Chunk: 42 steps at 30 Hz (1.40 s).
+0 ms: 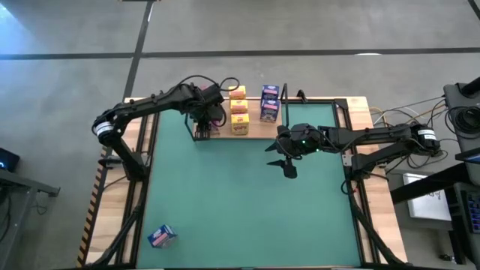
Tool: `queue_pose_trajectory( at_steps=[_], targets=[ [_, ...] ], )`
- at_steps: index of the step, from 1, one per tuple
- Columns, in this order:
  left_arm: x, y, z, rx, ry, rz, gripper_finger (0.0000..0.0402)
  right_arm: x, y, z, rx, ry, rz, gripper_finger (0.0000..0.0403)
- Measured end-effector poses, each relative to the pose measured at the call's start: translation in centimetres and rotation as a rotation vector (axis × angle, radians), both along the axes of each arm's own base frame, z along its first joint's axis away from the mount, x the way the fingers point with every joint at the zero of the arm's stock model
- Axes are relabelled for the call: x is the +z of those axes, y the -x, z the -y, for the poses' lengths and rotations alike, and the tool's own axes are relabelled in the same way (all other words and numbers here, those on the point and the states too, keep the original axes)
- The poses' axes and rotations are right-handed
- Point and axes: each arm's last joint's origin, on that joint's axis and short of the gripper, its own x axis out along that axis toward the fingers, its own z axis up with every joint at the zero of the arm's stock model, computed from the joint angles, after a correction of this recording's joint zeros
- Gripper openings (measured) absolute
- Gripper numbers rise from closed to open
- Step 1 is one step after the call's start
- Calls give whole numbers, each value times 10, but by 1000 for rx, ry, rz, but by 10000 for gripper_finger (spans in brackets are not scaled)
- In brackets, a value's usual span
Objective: Stack cereal on shelf
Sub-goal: Put the pink cereal box on the shelf aligned with the other pink cereal boxes
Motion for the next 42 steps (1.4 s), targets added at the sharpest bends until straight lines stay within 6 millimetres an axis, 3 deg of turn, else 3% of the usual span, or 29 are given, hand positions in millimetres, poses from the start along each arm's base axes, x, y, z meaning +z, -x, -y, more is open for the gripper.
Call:
queue_pose_trajectory(
  at_steps=[13, 30, 42],
  targets=[
    [-1, 1, -1, 7, 27, 5, 147, 0, 0, 0, -4, -6, -1, 233],
    [0, -2, -3, -26, -4, 28, 192, 0, 0, 0, -4, -6, 0, 233],
    [29, -4, -5, -13, -64, 64, 192, 0, 0, 0, -3, -5, -1, 233]
  ],
)
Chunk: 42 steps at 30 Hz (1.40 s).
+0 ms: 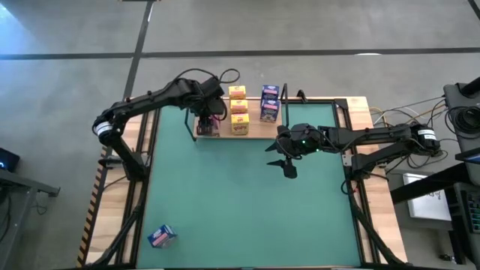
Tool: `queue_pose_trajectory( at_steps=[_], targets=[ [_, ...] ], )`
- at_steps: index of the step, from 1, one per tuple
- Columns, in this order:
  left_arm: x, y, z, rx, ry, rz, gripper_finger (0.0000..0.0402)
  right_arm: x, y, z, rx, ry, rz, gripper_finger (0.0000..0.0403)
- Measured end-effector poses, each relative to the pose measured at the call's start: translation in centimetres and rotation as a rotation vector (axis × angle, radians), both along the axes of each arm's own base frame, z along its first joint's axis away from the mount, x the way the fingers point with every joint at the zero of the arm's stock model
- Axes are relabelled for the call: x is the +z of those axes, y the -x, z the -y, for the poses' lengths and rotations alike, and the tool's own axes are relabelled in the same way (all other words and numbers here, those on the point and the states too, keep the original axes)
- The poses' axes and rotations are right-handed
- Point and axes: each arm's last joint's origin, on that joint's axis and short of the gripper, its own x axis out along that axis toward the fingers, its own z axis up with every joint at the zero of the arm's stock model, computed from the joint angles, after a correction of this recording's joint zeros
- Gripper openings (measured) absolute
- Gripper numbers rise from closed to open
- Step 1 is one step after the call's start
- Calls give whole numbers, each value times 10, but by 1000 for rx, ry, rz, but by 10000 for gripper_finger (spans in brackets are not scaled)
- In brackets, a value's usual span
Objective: Stack cereal on shelf
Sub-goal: Put the pink cereal box on the shelf aligned with the other pink cereal boxes, then put the blue cereal box on the shelf aligned with the other blue cereal boxes
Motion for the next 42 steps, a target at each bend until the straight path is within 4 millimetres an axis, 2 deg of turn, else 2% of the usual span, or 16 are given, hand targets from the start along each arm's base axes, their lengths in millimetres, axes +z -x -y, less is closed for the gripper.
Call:
queue_pose_trajectory(
  at_steps=[5, 8, 12, 17, 22, 27, 33, 37, 42],
  targets=[
    [26, 0, 8, 21, 13, 67, 192, 0, 0, 0, 1, 2, -2, 233],
    [41, 3, 19, 24, 12, 130, 192, 0, 0, 0, 8, 13, -1, 233],
    [60, 11, 42, 56, 25, 222, 192, 0, 0, 0, 11, 18, 0, 233],
    [72, 15, 82, 96, 95, 307, 192, 1, -1, 0, 14, 26, 15, 233],
    [65, 16, 131, 85, 156, 308, 192, 2, -1, 0, 14, 26, 26, 233],
    [48, 17, 176, 185, 238, 264, 192, 2, -1, -1, 16, 22, 27, 233],
    [32, 25, 224, 306, 334, 126, 192, 3, -2, -5, 29, 22, 38, 233],
    [28, 31, 248, 341, 410, 63, 192, 4, -3, -8, 42, 21, 45, 233],
    [28, 37, 264, 430, 508, 12, 192, 4, -3, -19, 71, -2, 47, 233]
  ],
)
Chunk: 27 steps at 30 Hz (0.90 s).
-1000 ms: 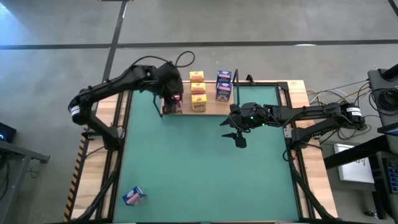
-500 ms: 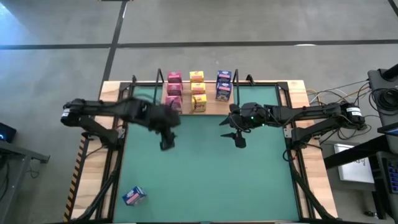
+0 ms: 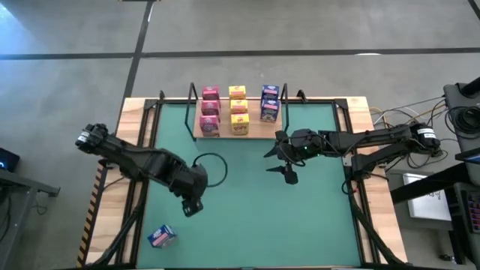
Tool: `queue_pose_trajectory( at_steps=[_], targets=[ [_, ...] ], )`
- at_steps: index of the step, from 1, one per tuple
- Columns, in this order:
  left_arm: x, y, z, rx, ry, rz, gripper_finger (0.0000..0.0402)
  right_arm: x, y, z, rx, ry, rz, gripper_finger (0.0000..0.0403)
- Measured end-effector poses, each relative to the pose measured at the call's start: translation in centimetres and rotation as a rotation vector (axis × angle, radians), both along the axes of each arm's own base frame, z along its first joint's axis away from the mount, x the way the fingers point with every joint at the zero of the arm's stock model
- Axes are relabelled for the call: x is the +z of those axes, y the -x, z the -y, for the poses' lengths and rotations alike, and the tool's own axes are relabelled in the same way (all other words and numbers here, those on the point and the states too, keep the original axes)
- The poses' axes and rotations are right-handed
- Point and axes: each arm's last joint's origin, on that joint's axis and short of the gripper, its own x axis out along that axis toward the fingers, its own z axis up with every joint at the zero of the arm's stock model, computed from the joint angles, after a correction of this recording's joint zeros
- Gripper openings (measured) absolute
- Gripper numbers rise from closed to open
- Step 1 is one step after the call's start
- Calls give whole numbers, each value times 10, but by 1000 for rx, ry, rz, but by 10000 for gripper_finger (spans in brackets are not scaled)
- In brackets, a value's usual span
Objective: Stack cereal on shelf
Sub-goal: Put the blue cereal box on the shelf aligned with the other blue cereal boxes
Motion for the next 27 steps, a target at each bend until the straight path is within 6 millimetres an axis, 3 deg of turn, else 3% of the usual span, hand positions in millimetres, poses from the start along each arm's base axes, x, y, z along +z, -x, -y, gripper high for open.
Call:
queue_pose_trajectory(
  at_steps=[8, 13, 21, 27],
  targets=[
    [0, 15, 29, 92, 49, -40, 195, 4, -1, -25, 31, 13, 44, 233],
    [-5, 25, 52, 147, 69, -79, 223, 4, 0, -37, 70, 17, 52, 233],
    [-40, 27, 98, 239, 123, -358, 291, 5, 0, -42, 96, 37, 62, 233],
    [-65, 26, 119, 232, 65, -449, 303, 6, 0, -42, 115, 70, 83, 233]
  ],
)
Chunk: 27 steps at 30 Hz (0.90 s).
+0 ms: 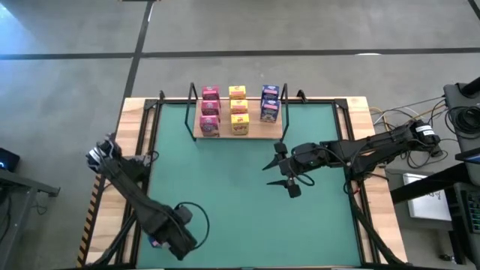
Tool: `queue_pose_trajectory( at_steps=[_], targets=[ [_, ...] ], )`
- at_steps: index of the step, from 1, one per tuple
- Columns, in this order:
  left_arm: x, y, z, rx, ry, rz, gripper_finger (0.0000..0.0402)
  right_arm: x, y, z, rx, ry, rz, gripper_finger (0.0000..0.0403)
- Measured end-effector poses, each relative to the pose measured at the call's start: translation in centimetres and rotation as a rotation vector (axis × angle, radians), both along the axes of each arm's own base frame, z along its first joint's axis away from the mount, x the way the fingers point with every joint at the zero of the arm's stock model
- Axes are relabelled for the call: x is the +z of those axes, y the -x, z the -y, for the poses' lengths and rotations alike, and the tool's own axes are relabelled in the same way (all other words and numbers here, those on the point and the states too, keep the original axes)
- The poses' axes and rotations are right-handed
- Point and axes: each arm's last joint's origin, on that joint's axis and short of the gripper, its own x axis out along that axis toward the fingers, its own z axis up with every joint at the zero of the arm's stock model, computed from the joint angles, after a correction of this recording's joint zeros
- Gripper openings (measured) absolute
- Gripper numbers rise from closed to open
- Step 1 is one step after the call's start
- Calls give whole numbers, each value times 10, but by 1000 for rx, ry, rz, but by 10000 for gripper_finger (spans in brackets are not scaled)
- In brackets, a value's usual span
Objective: Stack cereal on shelf
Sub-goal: Put the blue cereal box on the shelf aligned with the other blue cereal boxes
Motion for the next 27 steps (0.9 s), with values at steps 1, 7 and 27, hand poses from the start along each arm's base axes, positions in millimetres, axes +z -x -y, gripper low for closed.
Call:
queue_pose_trajectory(
  at_steps=[1, 7, 27],
  targets=[
    [-3, 1, 2, -1, -12, -10, 304, 0, 0, 0, 2, 3, 5, 233],
    [-10, 15, 16, -3, -107, -83, 304, 1, 0, 0, 17, 13, 13, 233],
    [-19, 35, 25, -9, -236, -40, 268, -8, 2, 0, 21, 21, -1, 233]
  ],
)
